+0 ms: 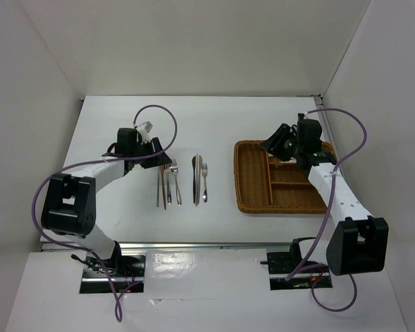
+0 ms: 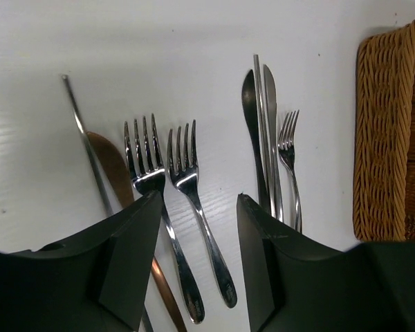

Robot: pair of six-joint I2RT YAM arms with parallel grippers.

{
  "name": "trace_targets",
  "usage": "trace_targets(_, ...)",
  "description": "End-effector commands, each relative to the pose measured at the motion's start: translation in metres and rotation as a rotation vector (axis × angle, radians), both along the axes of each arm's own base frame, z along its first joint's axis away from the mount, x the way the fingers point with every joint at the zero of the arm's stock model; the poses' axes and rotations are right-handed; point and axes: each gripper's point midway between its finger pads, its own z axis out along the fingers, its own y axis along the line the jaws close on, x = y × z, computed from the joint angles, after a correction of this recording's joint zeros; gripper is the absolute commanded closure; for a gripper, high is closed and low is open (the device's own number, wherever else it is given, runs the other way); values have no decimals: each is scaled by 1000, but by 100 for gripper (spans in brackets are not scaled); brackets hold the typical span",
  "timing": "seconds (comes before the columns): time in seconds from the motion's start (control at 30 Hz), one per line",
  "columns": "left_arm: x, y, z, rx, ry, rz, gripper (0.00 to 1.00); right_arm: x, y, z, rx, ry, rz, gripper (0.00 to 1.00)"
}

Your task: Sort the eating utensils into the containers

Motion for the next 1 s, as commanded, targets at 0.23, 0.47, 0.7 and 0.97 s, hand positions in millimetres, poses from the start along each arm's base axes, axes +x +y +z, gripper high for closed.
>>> trace_targets(0.23, 45, 13, 12, -38, -125, -53, 41, -1, -5, 12, -37, -57, -15, 51)
trace_targets(0.47, 56, 17, 11, -96, -164, -119, 44, 10, -6, 1, -36, -34, -30, 51)
trace_targets(0.7, 58, 9, 0, -125, -159, -189, 49, 20, -7, 2, -40, -42, -37, 53)
trace_targets(0.97, 64, 16, -21, -98, -110, -193, 49, 26, -6, -5, -34, -24, -42, 53)
